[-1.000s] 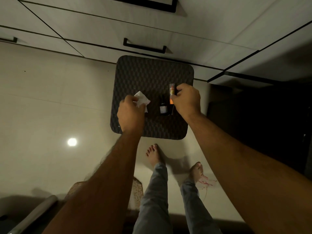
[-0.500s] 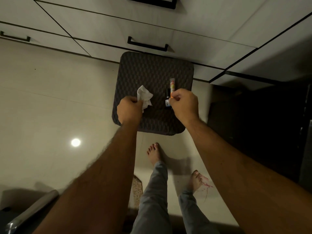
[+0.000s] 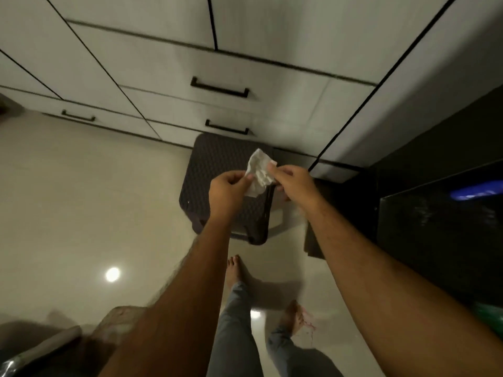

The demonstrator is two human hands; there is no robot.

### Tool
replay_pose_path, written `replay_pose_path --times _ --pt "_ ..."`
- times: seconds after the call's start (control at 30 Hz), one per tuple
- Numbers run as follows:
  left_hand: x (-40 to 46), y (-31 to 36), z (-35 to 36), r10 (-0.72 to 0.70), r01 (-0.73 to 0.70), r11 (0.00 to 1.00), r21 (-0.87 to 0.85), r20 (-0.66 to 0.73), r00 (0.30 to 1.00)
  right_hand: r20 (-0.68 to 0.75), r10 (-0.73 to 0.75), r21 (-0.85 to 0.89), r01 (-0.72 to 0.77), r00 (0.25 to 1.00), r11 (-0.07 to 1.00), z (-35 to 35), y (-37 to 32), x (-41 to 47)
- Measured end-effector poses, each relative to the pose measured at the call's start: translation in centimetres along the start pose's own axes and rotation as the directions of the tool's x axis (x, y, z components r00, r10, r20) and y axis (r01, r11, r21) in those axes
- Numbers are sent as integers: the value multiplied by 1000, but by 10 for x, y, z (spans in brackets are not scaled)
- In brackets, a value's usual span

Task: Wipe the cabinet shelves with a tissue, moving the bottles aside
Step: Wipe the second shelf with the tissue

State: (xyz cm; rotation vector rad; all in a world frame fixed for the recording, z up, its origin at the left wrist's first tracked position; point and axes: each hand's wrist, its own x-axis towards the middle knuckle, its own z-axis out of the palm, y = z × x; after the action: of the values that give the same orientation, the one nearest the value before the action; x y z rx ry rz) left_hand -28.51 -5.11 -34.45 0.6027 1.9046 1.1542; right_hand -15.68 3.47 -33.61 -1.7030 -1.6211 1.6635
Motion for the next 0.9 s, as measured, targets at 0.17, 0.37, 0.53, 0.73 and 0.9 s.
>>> replay_pose_path --times 0.17,0.37,0.53,0.73,0.9 --pt "-65 81 14 113 -102 987 -122 87 990 57 -71 188 59 996 980 -75 -41 -70" --pt "-135 166 28 268 -247 960 -135 174 948 -4 -144 417 132 990 899 -148 -81 -154" --pt "-189 230 48 419 -401 908 -121 259 870 -144 -230 483 271 962 833 -206 -103 -217" --pt "-225 282 78 537 -528 839 -136 371 758 -217 -296 634 364 930 682 -258 -114 -269" --pt "-243 315 100 542 -509 834 -213 488 684 -290 -300 633 417 909 653 -283 -122 -291"
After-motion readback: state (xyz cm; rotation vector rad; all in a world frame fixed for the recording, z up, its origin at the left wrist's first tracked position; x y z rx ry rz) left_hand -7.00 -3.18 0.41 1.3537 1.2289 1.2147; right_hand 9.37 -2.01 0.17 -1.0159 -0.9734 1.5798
